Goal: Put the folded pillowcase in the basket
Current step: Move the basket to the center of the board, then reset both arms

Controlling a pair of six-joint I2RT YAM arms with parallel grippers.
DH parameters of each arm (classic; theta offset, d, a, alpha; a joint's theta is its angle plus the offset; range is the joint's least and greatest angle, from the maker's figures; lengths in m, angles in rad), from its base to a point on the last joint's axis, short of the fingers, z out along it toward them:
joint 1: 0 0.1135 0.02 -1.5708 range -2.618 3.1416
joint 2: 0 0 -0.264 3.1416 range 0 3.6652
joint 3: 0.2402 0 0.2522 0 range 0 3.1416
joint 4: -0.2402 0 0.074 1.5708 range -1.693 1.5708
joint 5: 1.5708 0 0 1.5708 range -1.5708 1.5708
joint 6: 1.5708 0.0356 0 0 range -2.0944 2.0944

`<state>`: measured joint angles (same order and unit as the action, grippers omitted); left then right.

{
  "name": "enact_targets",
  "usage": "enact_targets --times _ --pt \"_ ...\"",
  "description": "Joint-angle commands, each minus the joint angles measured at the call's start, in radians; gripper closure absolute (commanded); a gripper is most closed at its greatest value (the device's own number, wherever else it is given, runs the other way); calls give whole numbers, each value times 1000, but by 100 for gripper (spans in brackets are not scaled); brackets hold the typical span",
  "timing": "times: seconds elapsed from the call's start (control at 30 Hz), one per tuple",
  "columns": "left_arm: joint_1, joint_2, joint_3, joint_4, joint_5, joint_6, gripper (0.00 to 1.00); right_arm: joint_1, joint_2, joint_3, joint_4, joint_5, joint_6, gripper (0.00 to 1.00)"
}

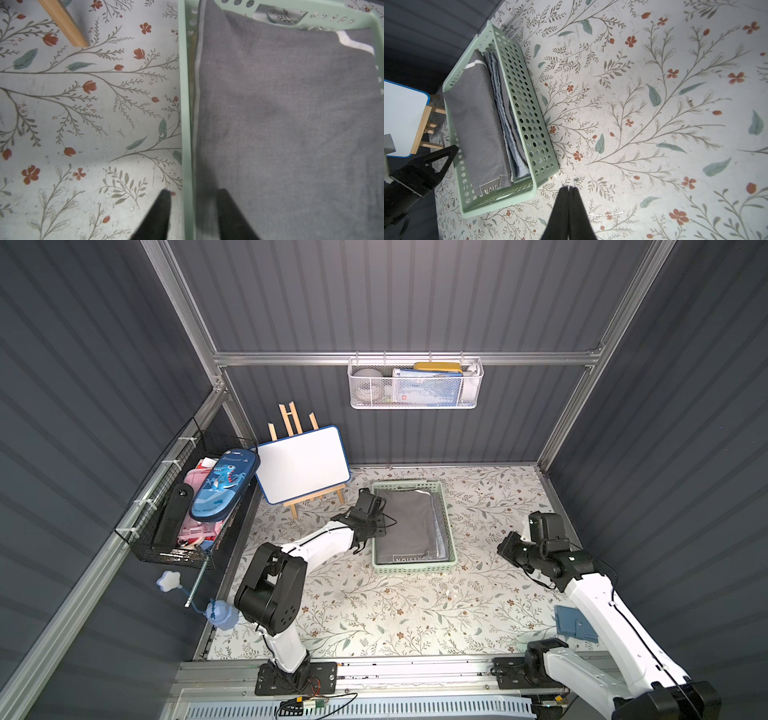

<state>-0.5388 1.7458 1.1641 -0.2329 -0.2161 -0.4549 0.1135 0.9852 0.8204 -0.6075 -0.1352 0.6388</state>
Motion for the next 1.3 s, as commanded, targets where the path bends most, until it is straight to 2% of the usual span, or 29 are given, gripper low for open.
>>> enact_targets --times 0.0,0.03,0.17,0.3,0.37,0.4,0.43,0.5,0.53,0.57,0.63,0.7,0.77,0.9,0.97,1.03,1.13,1.17,1.23,1.27 --pt "-6 -28 28 -59 -38 -12 1 8 -1 -8 -13 10 -9 65" --pt "-6 -44 33 -56 -49 -12 1 10 -1 -8 -12 30 -14 58" --pt "-15 -119 52 -39 -120 -29 0 20 17 -8 -11 123 -31 47" --pt "-76 -320 1 61 -285 -17 0 45 31 6 52 190 -46 41" --pt "-90 -427 -55 149 -418 -26 0 54 49 12 115 263 -82 38" --pt "-90 -488 -105 224 -485 -33 0 54 64 14 161 314 -99 34" --pt "-90 -541 -170 338 -530 7 1 54 89 12 218 364 -95 3" --pt "-90 -619 -323 651 -608 149 1 53 147 2 323 446 -59 1" --pt "-87 -641 -411 830 -657 253 1 54 184 10 359 473 -94 1" --pt "-85 -642 -463 931 -689 316 0 54 216 26 373 474 -163 1" --pt "-35 -612 -537 1094 -653 452 1 54 309 63 405 472 -348 1" --pt "45 -568 -539 1068 -471 529 0 54 344 35 499 451 -539 1" --pt "120 -520 -548 1081 -368 545 0 54 338 -82 706 419 -638 1" --pt "308 -455 -657 1341 -232 464 1 54 377 -301 1112 493 -661 1" --pt "370 -384 -701 1517 -183 495 1 53 409 -368 1237 532 -661 1" --pt "421 -282 -705 1608 -145 568 1 54 447 -430 1416 552 -698 1" --pt "445 -183 -700 1657 -144 549 1 48 482 -508 1586 527 -700 1" --pt "448 -187 -678 1589 -141 532 1 43 499 -533 1660 522 -696 1" --pt "462 -194 -680 1578 -86 524 1 8 520 -579 1731 439 -669 1" --pt "463 -212 -697 1601 -94 460 0 -3 545 -583 1772 427 -667 1"
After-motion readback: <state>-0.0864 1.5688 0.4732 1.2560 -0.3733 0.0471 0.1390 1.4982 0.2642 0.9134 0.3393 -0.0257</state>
